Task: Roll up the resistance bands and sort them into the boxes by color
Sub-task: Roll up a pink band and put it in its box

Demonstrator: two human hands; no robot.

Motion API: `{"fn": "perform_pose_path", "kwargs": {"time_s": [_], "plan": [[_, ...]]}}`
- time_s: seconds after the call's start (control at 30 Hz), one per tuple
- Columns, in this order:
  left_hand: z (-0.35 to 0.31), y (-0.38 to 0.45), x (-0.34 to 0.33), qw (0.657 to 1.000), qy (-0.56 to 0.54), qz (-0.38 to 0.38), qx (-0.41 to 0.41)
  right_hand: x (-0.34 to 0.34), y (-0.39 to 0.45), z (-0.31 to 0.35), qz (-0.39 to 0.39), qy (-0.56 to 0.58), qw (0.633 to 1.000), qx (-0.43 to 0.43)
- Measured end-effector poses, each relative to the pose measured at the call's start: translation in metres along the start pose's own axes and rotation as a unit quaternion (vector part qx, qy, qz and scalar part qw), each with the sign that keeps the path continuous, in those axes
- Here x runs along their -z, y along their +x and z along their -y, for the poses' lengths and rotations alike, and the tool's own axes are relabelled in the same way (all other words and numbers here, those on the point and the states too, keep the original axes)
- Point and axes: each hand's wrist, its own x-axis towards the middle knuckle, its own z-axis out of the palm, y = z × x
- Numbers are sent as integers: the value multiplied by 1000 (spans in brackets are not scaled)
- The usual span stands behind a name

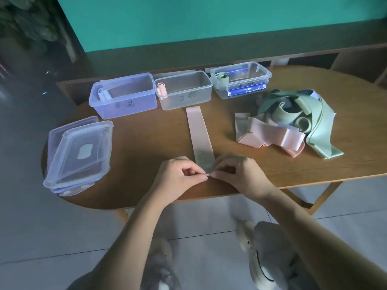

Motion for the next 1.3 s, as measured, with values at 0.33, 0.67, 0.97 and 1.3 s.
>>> {"fn": "perform_pose_path", "kwargs": {"time_s": [0.33,0.67,0.97,1.3], "plan": [[2,1,2,999,38,11,-5,2,2,1,32,2,999,-27],[0,1,2,997,74,10,1,10,7,-7,57,9,998,-36],[1,4,2,997,73,0,-10,12,17,-4,57,-26,993,-96],[8,5,-3,991,85,42,-91,9,12,-16,97,-4,991,89]]}}
